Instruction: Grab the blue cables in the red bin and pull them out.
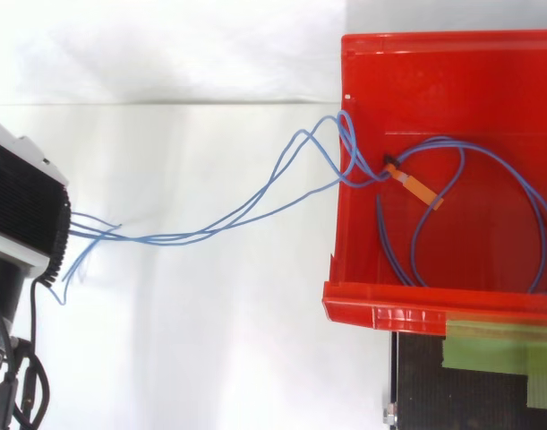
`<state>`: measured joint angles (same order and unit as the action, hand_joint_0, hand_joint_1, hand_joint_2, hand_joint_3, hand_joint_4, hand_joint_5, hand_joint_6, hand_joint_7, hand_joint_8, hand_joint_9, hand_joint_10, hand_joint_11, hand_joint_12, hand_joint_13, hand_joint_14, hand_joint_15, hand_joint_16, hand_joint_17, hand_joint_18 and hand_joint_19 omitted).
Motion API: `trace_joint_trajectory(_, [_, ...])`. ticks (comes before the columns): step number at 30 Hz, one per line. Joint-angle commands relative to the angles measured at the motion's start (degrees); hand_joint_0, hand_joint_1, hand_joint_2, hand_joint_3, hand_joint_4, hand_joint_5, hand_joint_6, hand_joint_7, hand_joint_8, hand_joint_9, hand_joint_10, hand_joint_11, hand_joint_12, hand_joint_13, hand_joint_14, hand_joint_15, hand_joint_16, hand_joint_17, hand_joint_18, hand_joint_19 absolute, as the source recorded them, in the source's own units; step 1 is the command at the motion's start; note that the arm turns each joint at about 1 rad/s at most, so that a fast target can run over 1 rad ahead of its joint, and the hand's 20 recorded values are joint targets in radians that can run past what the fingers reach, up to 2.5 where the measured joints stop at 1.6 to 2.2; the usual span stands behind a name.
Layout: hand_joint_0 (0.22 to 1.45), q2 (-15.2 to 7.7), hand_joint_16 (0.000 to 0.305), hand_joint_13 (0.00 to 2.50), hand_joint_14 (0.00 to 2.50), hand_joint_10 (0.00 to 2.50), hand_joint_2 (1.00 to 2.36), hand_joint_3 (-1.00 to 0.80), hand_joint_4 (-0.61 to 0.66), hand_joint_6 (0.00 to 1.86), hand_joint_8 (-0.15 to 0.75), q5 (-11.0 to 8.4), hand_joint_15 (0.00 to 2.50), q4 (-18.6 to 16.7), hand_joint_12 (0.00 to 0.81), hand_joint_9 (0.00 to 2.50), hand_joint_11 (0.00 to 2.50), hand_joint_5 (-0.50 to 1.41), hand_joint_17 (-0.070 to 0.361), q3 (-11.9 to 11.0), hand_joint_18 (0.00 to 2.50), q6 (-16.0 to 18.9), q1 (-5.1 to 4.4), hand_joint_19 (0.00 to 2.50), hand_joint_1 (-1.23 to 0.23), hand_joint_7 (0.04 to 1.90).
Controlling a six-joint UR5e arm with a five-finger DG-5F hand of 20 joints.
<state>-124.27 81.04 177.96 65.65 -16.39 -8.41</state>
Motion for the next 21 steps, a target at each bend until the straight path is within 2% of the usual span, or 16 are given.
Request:
trace_joint_trajectory(1, [0.72, 0.00, 0.057, 1.34, 0.02, 0.91, 1.00, -1.00, 0.15, 0.08, 0.231, 0.00, 1.41, 0.02, 0.356, 1.16, 1.67, 0.93, 0.128, 0.00, 0.82, 0.00, -0.03, 0.76, -0.67, 0.87])
trace_joint_trajectory(4, [0.71, 0.00, 0.057, 1.34, 0.02, 0.90, 1.00, -1.00, 0.14, 0.18, 0.234, 0.00, 1.41, 0.02, 0.355, 1.19, 1.68, 0.95, 0.129, 0.00, 0.82, 0.00, -0.03, 0.75, -0.67, 0.84])
trace_joint_trajectory(12, [0.71, 0.00, 0.057, 1.36, 0.02, 0.86, 1.00, -1.00, 0.13, 0.24, 0.224, 0.00, 1.41, 0.02, 0.353, 1.24, 1.70, 1.00, 0.127, 0.00, 0.84, 0.00, -0.21, 0.75, -0.70, 0.83])
trace_joint_trajectory(17, [0.83, 0.00, 0.051, 1.34, 0.02, 0.78, 1.00, -1.00, 0.09, 0.29, 0.185, 0.00, 1.43, 0.02, 0.317, 1.24, 1.78, 1.00, 0.114, 0.00, 0.81, 0.00, -0.21, 0.76, -0.84, 0.84])
trace_joint_trajectory(21, [0.88, 0.00, 0.050, 1.34, 0.02, 0.78, 1.00, -1.00, 0.10, 0.30, 0.187, 0.00, 1.43, -0.07, 0.308, 1.24, 1.81, 1.00, 0.112, 0.00, 0.81, 0.00, -0.21, 0.76, -0.88, 0.84])
